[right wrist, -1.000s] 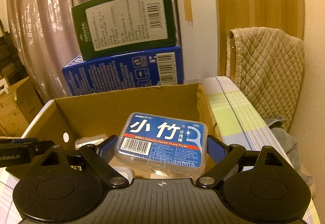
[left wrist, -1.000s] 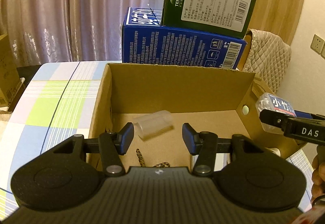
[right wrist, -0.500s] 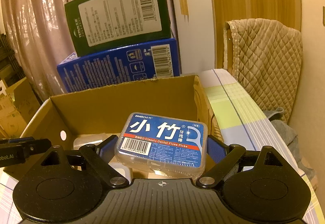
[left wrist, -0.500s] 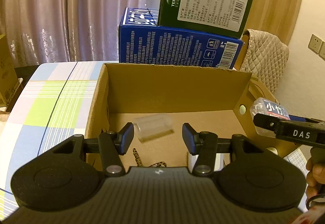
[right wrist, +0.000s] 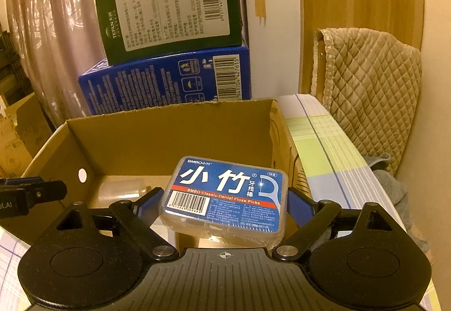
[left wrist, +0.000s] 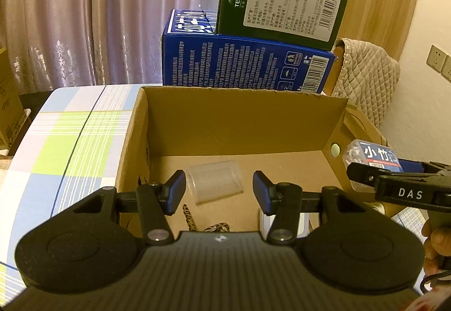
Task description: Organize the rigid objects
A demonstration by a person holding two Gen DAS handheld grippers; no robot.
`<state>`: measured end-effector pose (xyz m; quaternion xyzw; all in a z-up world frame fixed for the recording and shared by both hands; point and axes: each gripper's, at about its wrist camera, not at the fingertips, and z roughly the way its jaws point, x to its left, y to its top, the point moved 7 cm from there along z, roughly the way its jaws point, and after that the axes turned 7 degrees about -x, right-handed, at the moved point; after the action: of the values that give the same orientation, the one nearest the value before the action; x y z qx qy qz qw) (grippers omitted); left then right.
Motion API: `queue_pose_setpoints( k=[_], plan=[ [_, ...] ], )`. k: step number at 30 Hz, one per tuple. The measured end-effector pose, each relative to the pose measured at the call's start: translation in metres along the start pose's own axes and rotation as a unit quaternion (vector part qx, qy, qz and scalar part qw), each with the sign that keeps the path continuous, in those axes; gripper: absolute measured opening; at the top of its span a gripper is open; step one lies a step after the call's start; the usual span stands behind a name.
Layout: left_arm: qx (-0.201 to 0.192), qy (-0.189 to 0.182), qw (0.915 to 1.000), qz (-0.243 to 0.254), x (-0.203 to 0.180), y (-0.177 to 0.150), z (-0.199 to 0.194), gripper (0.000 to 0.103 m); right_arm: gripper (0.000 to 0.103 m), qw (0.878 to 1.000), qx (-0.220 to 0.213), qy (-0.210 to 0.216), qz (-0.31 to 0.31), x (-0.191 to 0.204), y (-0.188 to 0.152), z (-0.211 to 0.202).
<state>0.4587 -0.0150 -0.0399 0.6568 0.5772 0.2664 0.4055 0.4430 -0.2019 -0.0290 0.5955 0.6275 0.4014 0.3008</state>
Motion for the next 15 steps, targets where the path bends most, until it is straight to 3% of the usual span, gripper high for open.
queue_pose_setpoints(
  k=[15],
  plan=[
    [0.000,-0.001,1.0000,0.001,-0.0011,-0.0003,-0.0010,0.047,0.088,1.000,-0.002,0.003,-0.007,0.0012,-0.0008,0.0001]
  ],
)
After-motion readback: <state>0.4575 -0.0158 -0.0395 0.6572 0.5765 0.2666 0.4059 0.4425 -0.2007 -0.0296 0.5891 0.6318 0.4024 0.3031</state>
